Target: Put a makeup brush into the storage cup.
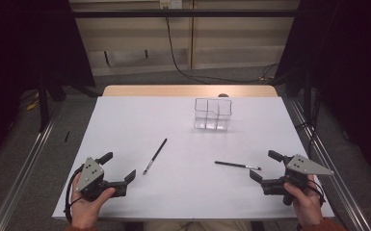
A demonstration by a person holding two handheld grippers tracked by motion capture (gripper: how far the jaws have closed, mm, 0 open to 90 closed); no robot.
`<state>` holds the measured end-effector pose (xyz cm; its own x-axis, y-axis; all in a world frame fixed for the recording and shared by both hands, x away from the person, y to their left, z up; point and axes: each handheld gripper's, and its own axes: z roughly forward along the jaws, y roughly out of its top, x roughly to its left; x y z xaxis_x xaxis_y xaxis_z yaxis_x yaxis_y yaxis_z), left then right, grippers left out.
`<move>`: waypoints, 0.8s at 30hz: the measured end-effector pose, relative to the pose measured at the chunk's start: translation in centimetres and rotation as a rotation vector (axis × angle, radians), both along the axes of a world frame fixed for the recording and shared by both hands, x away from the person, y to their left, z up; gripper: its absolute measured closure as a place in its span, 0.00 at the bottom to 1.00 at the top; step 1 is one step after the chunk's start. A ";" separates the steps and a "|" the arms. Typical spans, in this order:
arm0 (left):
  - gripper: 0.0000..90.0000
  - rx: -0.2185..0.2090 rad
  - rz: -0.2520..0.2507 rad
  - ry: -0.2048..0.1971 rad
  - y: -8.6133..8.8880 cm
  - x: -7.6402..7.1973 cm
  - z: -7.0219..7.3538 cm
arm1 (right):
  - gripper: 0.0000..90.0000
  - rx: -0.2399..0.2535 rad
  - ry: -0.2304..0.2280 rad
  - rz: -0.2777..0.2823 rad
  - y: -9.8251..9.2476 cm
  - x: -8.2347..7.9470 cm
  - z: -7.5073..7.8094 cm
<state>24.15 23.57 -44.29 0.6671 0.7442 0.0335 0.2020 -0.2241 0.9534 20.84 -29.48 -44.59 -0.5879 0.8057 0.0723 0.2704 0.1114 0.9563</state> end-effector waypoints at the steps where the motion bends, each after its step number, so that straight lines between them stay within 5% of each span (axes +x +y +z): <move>1: 0.04 0.006 -0.004 0.000 -0.1 0.0 0.0 | 0.00 0.000 0.000 0.000 0.0 0.0 0.0; 12: 0.04 0.005 -0.004 0.020 -0.4 0.4 -0.2 | 0.00 0.014 0.009 -0.006 -0.3 0.0 -0.1; 24: 0.04 -0.034 -0.021 -0.004 -0.7 -0.1 0.4 | 0.00 0.007 0.002 0.010 0.2 -0.2 0.0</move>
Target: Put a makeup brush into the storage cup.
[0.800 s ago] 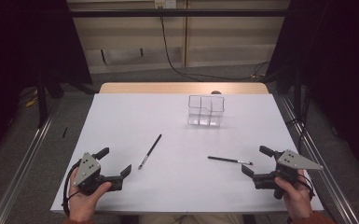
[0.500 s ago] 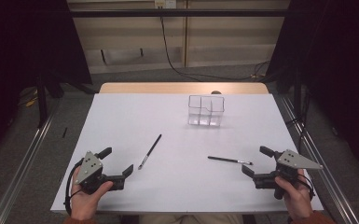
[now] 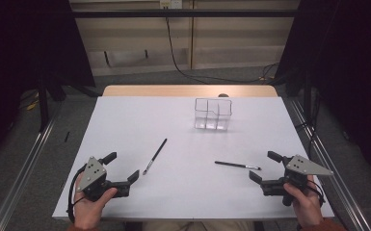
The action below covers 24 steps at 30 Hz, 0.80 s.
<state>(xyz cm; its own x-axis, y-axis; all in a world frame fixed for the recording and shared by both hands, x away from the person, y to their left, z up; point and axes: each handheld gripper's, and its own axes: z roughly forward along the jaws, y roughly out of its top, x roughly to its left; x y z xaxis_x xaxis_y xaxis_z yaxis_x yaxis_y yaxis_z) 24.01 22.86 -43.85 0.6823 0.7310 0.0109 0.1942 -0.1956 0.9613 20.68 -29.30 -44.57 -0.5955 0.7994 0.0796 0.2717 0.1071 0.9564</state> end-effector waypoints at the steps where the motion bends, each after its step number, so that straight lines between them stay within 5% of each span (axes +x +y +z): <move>1: 0.04 -0.013 -0.004 -0.003 -0.3 0.0 0.2 | 0.00 -0.003 -0.003 0.002 0.0 0.0 0.0; 24: 0.04 0.040 -0.041 -0.030 -3.0 2.7 1.0 | 0.00 0.001 0.005 0.005 0.1 0.1 -0.1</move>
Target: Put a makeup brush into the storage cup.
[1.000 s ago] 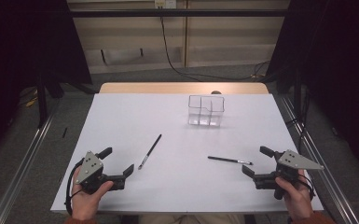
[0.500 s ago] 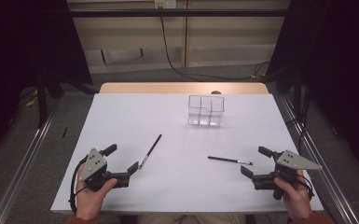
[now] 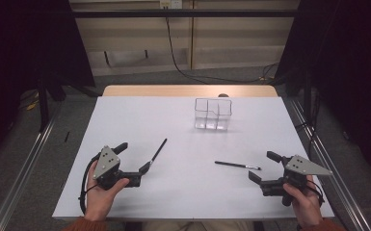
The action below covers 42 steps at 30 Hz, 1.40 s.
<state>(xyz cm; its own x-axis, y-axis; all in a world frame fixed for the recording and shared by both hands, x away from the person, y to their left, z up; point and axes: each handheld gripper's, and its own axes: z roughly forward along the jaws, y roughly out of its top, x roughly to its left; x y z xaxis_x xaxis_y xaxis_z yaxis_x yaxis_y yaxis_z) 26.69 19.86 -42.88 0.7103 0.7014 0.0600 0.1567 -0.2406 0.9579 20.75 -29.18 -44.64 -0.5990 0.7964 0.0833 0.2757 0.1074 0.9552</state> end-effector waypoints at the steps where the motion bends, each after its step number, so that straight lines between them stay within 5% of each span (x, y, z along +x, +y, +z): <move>1: 0.04 -0.002 -0.001 0.000 -0.1 0.2 0.1 | 0.00 0.000 0.000 0.001 0.0 0.0 0.0; 6: 0.02 -0.022 0.017 0.005 -0.3 0.7 0.6 | 0.00 0.002 -0.001 0.001 0.0 0.0 0.0; 27: 0.02 0.026 -0.014 0.051 -2.7 3.7 0.8 | 0.00 -0.003 0.003 -0.001 0.0 -0.1 0.0; 30: 0.05 0.036 -0.014 0.013 -2.8 4.1 0.7 | 0.00 -0.002 0.002 -0.001 -0.1 0.0 0.0; 39: 0.03 0.052 0.010 0.017 -3.7 5.8 1.0 | 0.00 -0.005 0.002 -0.005 -0.1 0.0 -0.1; 42: 0.04 0.054 0.000 0.061 -3.7 6.4 0.8 | 0.00 -0.006 0.004 -0.002 -0.1 0.0 -0.1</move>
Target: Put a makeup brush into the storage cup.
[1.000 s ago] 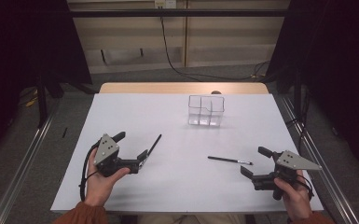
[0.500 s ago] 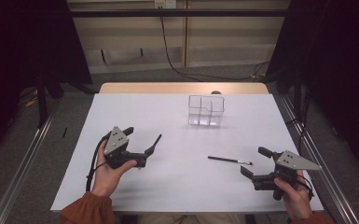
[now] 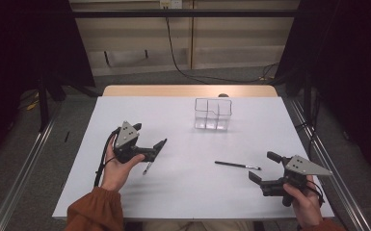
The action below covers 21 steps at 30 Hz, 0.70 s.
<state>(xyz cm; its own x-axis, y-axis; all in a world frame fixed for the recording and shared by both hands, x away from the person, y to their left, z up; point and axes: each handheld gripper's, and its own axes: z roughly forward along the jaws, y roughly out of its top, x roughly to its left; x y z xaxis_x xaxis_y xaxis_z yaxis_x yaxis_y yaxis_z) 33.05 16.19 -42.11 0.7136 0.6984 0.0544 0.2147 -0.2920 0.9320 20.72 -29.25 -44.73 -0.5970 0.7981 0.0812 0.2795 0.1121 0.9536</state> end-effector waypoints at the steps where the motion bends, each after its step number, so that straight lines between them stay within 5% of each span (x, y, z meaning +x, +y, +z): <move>1: 0.04 0.003 -0.002 0.017 0.0 0.2 -0.1 | 0.00 0.000 0.000 0.000 0.0 0.0 0.0; 6: 0.03 0.037 -0.014 0.100 0.0 1.6 0.1 | 0.00 0.001 0.002 0.001 0.0 0.0 0.0; 11: 0.03 0.051 -0.021 0.114 -0.1 1.8 0.1 | 0.00 -0.001 0.007 0.008 0.1 0.1 -0.1; 17: 0.04 0.175 -0.048 0.210 -0.3 2.2 0.6 | 0.00 0.004 0.008 0.011 0.1 0.0 -0.1; 21: 0.05 0.208 -0.042 0.289 -0.2 2.6 1.0 | 0.00 0.002 0.011 0.013 0.1 0.0 -0.1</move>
